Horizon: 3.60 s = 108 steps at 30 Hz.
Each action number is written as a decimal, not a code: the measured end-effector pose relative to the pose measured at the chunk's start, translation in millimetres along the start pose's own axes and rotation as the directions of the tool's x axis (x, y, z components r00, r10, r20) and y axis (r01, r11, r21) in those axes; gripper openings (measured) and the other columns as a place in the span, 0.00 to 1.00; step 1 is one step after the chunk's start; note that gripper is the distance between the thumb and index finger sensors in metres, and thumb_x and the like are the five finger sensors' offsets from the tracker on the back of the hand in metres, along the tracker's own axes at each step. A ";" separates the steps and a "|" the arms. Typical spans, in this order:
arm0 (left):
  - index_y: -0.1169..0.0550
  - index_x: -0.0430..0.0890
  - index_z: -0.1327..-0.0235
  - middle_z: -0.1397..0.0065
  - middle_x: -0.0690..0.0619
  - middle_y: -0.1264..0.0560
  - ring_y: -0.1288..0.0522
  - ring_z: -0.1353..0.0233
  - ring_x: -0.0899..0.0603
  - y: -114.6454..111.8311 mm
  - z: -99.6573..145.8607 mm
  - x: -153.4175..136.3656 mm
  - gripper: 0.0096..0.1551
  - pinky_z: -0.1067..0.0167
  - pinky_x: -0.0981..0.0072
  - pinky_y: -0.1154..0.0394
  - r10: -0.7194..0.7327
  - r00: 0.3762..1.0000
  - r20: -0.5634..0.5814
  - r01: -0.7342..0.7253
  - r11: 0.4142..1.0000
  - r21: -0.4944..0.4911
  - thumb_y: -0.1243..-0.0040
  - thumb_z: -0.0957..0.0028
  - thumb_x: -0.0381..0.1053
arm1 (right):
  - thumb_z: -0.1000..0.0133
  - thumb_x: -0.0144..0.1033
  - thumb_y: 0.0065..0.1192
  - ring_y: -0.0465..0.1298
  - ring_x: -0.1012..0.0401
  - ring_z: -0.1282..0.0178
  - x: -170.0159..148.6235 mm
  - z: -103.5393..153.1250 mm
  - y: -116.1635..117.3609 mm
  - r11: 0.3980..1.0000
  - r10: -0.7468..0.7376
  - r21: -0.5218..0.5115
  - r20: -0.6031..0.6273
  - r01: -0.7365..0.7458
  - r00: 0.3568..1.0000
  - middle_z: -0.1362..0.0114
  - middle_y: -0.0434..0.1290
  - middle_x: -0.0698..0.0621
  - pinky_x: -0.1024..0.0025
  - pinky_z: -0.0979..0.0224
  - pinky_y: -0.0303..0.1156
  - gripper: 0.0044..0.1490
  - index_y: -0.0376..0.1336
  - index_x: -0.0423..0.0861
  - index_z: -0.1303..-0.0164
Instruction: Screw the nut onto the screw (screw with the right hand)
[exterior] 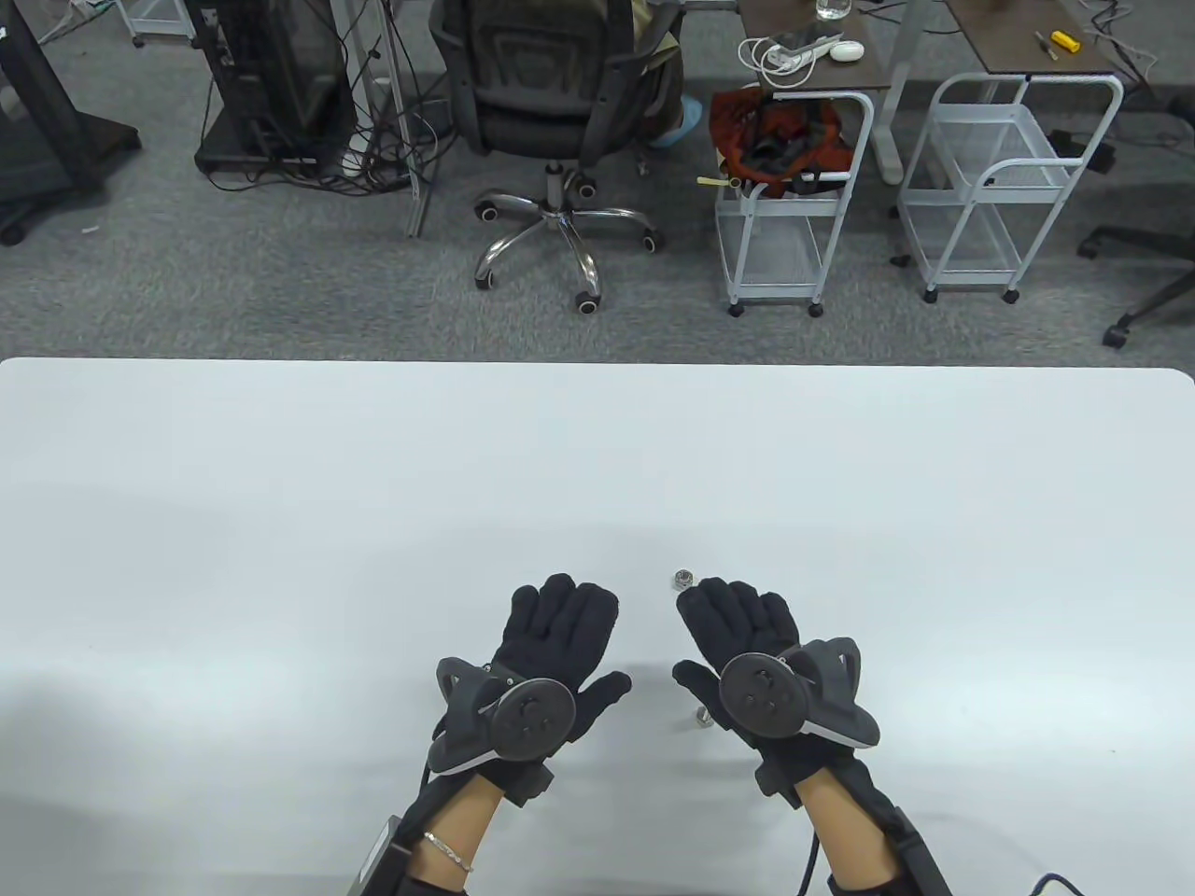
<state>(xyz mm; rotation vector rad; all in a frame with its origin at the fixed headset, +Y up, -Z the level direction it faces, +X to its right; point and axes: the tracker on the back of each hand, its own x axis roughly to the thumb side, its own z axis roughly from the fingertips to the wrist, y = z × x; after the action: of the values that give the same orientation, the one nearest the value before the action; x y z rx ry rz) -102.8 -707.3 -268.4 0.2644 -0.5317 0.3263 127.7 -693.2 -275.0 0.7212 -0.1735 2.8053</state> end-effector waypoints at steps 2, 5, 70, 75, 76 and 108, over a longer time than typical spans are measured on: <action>0.34 0.46 0.20 0.17 0.44 0.28 0.34 0.20 0.30 0.1 -0.1 0.3 0.44 0.23 0.37 0.46 0.001 1.000 0.002 -0.001 1.000 0.002 0.47 0.47 0.68 | 0.39 0.46 0.57 0.59 0.32 0.20 -0.4 -0.1 0.1 1.000 0.001 0.002 -0.003 -0.001 1.000 0.19 0.57 0.28 0.31 0.26 0.50 0.46 0.52 0.34 0.17; 0.34 0.46 0.20 0.17 0.44 0.28 0.34 0.20 0.31 -0.1 -0.1 0.4 0.44 0.23 0.37 0.45 0.002 1.000 0.004 -0.002 1.000 0.000 0.47 0.47 0.68 | 0.39 0.46 0.58 0.62 0.32 0.21 -0.7 -0.1 0.4 1.000 0.014 0.019 -0.011 -0.014 1.000 0.20 0.59 0.28 0.31 0.27 0.52 0.45 0.52 0.33 0.17; 0.14 0.42 0.51 0.57 0.54 0.07 0.09 0.58 0.53 -3.9 -4.3 0.1 0.28 0.52 0.62 0.16 0.267 0.957 -0.115 -0.263 0.964 0.048 0.33 0.54 0.60 | 0.39 0.38 0.60 0.74 0.36 0.33 -16.1 -55.9 10.9 0.988 -0.038 0.138 -0.194 0.066 0.980 0.27 0.68 0.28 0.34 0.32 0.62 0.40 0.57 0.30 0.22; 0.15 0.42 0.50 0.56 0.54 0.07 0.09 0.58 0.52 -4.0 -3.8 -3.4 0.27 0.52 0.61 0.16 0.280 0.951 -0.130 -0.277 0.960 0.041 0.34 0.53 0.59 | 0.39 0.36 0.60 0.67 0.33 0.25 -23.1 -94.5 34.3 0.951 0.103 0.309 -0.277 -0.013 0.955 0.22 0.61 0.28 0.31 0.29 0.56 0.41 0.53 0.32 0.19; 0.15 0.42 0.50 0.56 0.53 0.07 0.09 0.58 0.52 -3.9 -3.8 -3.7 0.27 0.52 0.61 0.16 0.280 0.951 -0.131 -0.277 0.960 0.040 0.34 0.53 0.59 | 0.39 0.35 0.60 0.66 0.33 0.24 -24.3 -99.2 38.5 0.945 0.112 0.328 -0.283 -0.014 0.953 0.21 0.61 0.28 0.31 0.28 0.56 0.42 0.52 0.32 0.19; 0.19 0.36 0.43 0.49 0.49 0.09 0.10 0.52 0.48 -3.7 -4.6 -6.8 0.29 0.47 0.58 0.17 0.319 0.934 -0.162 -0.318 0.947 0.033 0.40 0.47 0.55 | 0.44 0.31 0.64 0.80 0.46 0.42 -23.7 -127.8 58.7 0.950 0.176 0.299 -0.281 -0.089 0.943 0.37 0.75 0.35 0.46 0.38 0.71 0.31 0.61 0.35 0.33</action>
<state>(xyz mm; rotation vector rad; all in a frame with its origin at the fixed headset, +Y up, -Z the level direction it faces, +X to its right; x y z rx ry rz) -104.9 -710.8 -276.4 0.1539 -0.4078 0.6607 73.9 -732.5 -401.1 0.3280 0.2488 3.0630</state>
